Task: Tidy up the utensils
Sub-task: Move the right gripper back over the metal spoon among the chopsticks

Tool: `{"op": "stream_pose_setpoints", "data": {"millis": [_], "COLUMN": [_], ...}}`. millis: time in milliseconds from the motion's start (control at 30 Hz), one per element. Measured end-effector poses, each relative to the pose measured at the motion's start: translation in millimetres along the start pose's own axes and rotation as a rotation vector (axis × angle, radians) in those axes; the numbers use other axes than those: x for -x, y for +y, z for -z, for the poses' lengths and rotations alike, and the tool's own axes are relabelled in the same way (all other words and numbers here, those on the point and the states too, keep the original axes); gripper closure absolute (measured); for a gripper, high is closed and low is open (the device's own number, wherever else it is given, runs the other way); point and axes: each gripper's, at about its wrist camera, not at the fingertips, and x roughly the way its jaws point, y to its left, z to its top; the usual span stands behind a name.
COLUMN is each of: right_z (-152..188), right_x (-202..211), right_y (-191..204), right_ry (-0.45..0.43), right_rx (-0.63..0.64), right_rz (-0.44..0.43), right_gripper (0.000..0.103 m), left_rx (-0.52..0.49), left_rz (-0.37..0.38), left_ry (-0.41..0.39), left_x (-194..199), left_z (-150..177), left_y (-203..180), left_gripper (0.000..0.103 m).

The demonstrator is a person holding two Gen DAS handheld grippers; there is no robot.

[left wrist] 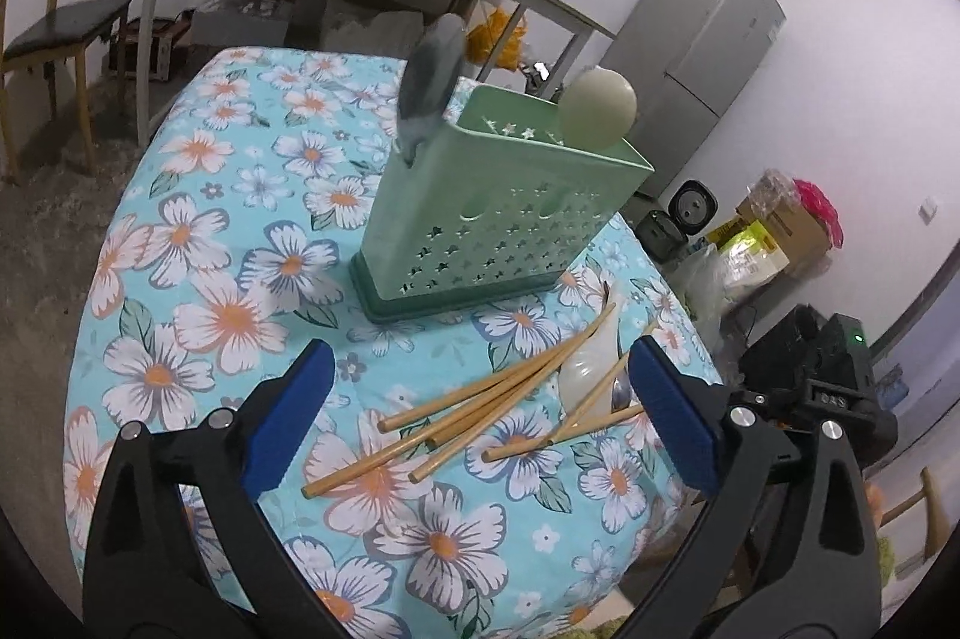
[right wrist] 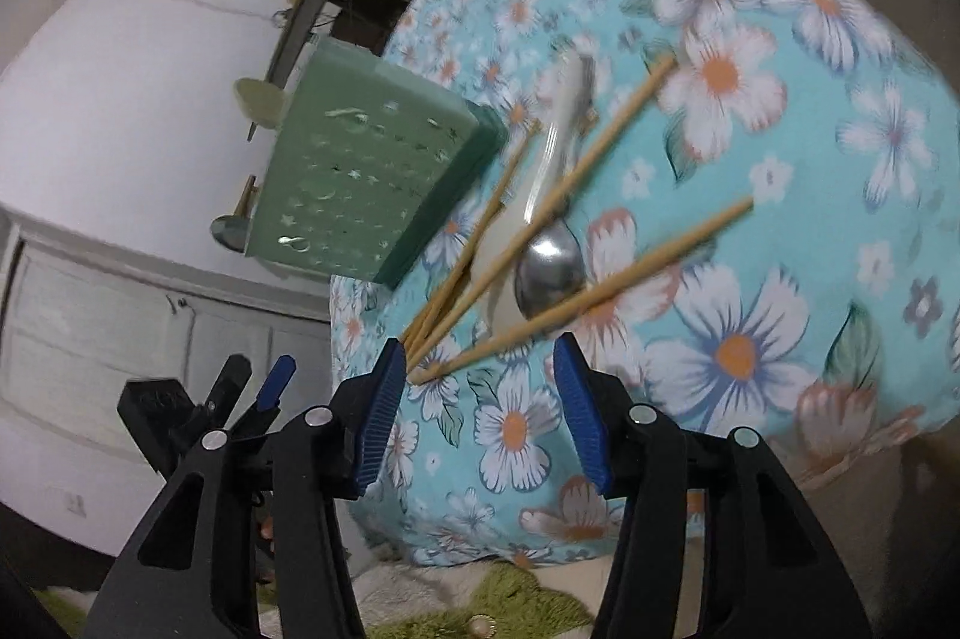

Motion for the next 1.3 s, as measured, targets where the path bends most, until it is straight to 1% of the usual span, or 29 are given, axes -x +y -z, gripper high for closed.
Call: {"op": "stream_pose_setpoints", "data": {"millis": [133, 200, 333, 400, 567, 833, 933, 1100, 1167, 1300], "right_z": [1.1, -0.7, -5.7, -7.3, -16.3, -25.8, -27.7, -27.7, -25.6, -11.7], "right_x": [-9.1, -14.9, -24.8, -23.3, -24.5, -44.9, -46.6, -30.3, -21.9, -10.2], "right_y": [-23.6, -34.6, -49.0, -45.2, -30.8, -14.1, -9.7, -1.2, -4.1, -16.1], "right_ry": [0.011, 0.006, -0.007, -0.014, -0.013, 0.027, 0.032, -0.003, -0.014, 0.001], "right_rx": [-0.122, -0.175, -0.261, -0.258, -0.234, -0.22, -0.216, -0.172, -0.177, -0.2], "right_rz": [-0.047, -0.073, -0.162, -0.188, -0.214, -0.227, -0.229, -0.194, -0.188, -0.183], "right_gripper": [0.057, 0.059, 0.06, 0.06, 0.06, 0.06, 0.06, 0.06, 0.06, 0.06], "left_rx": [-0.109, -0.175, -0.247, -0.277, -0.347, -0.426, -0.454, -0.472, -0.475, -0.497], "left_rz": [0.034, 0.03, 0.018, 0.016, 0.002, -0.032, -0.039, -0.034, -0.039, -0.054], "left_ry": [0.004, 0.02, 0.05, 0.06, 0.077, 0.105, 0.116, 0.122, 0.125, 0.132], "left_x": [-3.2, -9.2, -21.9, -27.4, -39.6, -58.1, -62.9, -66.9, -68.7, -74.8], "left_z": [4.6, 10.1, 21.2, 25.4, 35.0, 45.3, 49.1, 52.5, 53.5, 56.4], "left_y": [-14.6, -23.7, -33.9, -38.3, -47.5, -55.7, -58.4, -61.1, -60.9, -63.1], "left_gripper": [0.008, 0.008, 0.008, 0.008, 0.008, 0.008, 0.008, 0.008, 0.008, 0.008]}}
